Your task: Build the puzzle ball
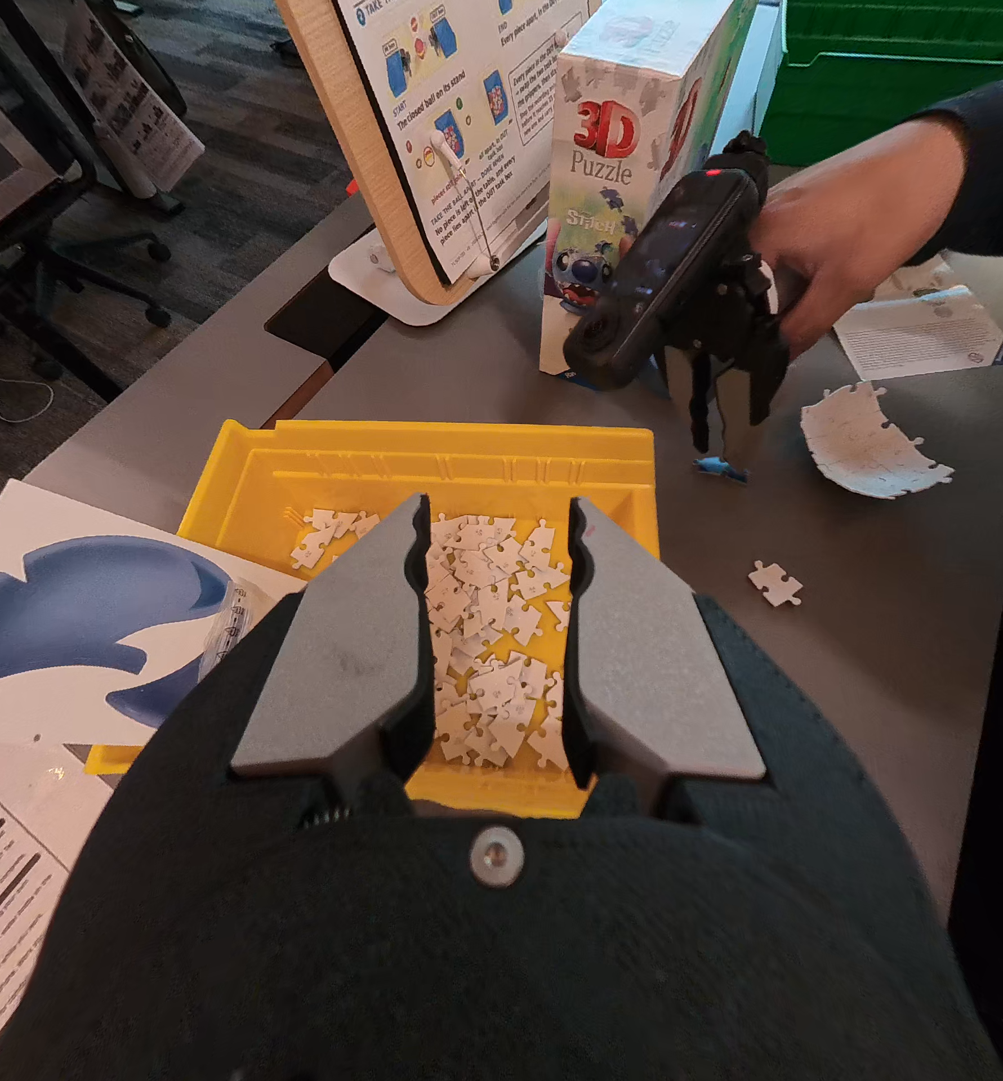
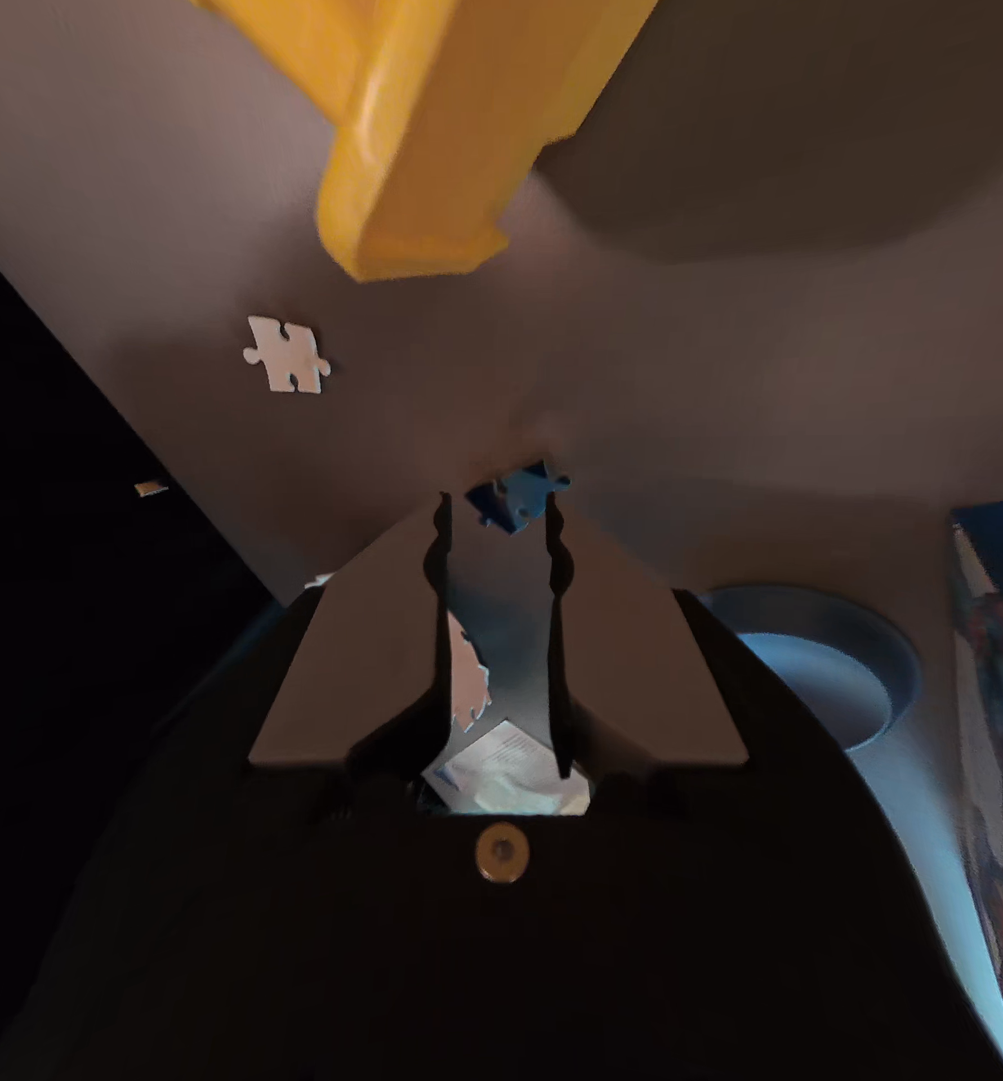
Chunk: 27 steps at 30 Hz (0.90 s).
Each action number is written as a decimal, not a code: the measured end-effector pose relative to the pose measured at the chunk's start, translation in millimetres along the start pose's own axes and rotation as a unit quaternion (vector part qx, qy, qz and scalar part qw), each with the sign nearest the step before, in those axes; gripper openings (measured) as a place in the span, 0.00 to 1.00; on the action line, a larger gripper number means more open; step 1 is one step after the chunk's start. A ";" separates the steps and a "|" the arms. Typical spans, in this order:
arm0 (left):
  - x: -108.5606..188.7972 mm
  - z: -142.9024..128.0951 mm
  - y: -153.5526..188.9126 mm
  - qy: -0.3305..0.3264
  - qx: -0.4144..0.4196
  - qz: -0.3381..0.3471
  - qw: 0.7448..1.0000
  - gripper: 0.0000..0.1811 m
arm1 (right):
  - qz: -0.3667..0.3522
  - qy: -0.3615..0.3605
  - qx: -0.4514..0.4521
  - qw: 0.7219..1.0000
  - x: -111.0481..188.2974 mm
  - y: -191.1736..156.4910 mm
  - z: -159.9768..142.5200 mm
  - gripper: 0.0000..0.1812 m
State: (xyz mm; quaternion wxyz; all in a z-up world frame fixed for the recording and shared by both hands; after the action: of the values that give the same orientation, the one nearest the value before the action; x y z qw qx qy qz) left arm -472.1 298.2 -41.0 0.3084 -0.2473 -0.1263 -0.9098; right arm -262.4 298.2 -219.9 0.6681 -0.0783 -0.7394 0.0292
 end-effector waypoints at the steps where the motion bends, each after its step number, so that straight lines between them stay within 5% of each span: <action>1: 0.9 0.1 -0.7 0.001 0.000 0.002 1.000 0.25 | -0.007 0.015 -0.002 1.000 1.4 2.4 4.8 0.17; 9: 3.7 5.5 -2.6 0.017 -0.003 0.008 1.000 0.24 | -0.107 0.141 -0.025 0.984 31.2 13.6 24.4 0.16; 15: -21.3 3.0 -15.0 0.026 0.035 -0.010 0.999 0.23 | -0.172 0.190 -0.006 0.967 56.1 -11.2 24.2 0.15; 21: -30.0 4.3 -9.1 0.003 0.021 0.012 1.000 0.24 | -0.204 0.169 0.027 0.964 66.1 -26.9 2.5 0.17; 27: -5.4 5.1 -18.9 0.007 0.015 0.071 0.997 0.25 | -0.210 0.206 0.005 0.956 71.1 -6.5 -12.6 0.19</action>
State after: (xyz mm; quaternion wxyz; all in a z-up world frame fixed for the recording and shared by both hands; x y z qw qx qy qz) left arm -478.2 317.6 -41.0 0.3766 -0.2444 -0.1199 -0.8855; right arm -257.2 302.1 -147.7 0.7976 0.0783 -0.5849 -0.1248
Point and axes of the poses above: each gripper's, where its closed fingertips meet, x back along the fingers, z out of its top, y = z × x across the jaws, the point moved 1 cm from there along x, back along the fingers, and after that the axes turned 14 degrees about -z, right-handed, at the moved point
